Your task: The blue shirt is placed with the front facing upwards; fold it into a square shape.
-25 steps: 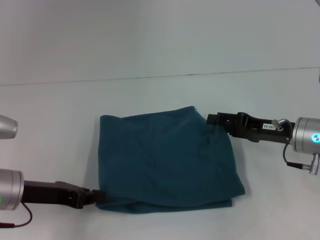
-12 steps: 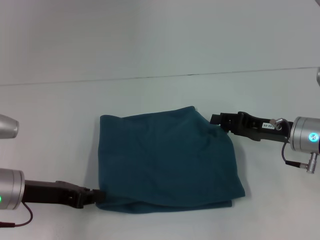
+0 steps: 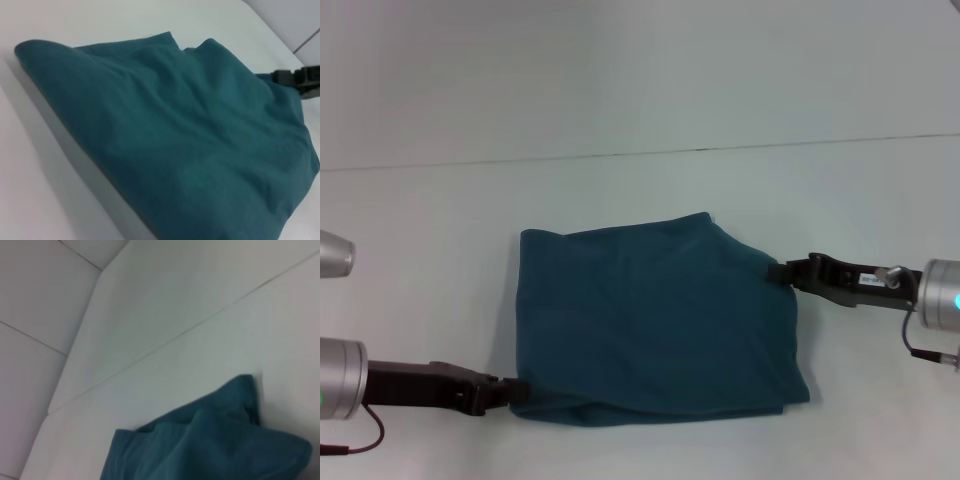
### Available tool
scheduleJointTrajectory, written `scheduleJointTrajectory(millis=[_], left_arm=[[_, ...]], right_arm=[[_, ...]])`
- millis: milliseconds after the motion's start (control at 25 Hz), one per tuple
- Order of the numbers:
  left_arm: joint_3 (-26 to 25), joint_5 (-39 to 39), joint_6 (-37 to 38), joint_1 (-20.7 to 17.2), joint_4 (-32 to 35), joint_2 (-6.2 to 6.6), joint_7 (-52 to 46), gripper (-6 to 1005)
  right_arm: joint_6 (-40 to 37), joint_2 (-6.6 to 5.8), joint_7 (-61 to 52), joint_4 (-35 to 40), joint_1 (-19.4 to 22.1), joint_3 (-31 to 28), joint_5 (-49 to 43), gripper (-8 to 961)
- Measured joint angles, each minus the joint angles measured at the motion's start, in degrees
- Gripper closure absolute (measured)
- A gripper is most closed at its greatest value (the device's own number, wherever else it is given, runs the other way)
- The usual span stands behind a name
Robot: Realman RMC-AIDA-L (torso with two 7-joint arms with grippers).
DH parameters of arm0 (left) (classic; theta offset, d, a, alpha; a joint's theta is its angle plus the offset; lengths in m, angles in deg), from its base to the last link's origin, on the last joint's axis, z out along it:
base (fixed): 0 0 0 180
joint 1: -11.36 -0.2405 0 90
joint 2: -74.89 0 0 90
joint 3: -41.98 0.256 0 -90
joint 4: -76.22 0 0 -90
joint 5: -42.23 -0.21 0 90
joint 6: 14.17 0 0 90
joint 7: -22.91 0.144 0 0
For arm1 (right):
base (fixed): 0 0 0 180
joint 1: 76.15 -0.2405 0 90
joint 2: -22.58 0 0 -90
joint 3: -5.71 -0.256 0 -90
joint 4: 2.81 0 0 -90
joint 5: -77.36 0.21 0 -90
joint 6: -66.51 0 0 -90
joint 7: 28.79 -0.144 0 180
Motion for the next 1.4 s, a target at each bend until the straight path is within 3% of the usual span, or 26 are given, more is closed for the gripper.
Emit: scheduleJointTrajectory(millis=[320,800,1400], left_arm=[[-0.1,0.0,0.0,-0.2,0.0,0.0,0.0,987],[-0.7,-2.2,0.0,-0.5,0.0,0.15,0.0,986],[-0.8,-2.1,0.0,-0.1,0.5,0.18,-1.3,974]], right_arm=[[-1.5,-0.78,0.2,0.4,0.8,0.0,0.1,933],[-1.3,-1.73,-0.2,0.5,1.2,-0.4,0.1,946],[-3.1,-1.78,0.9,1.3,1.6,-0.6,0.3,909]])
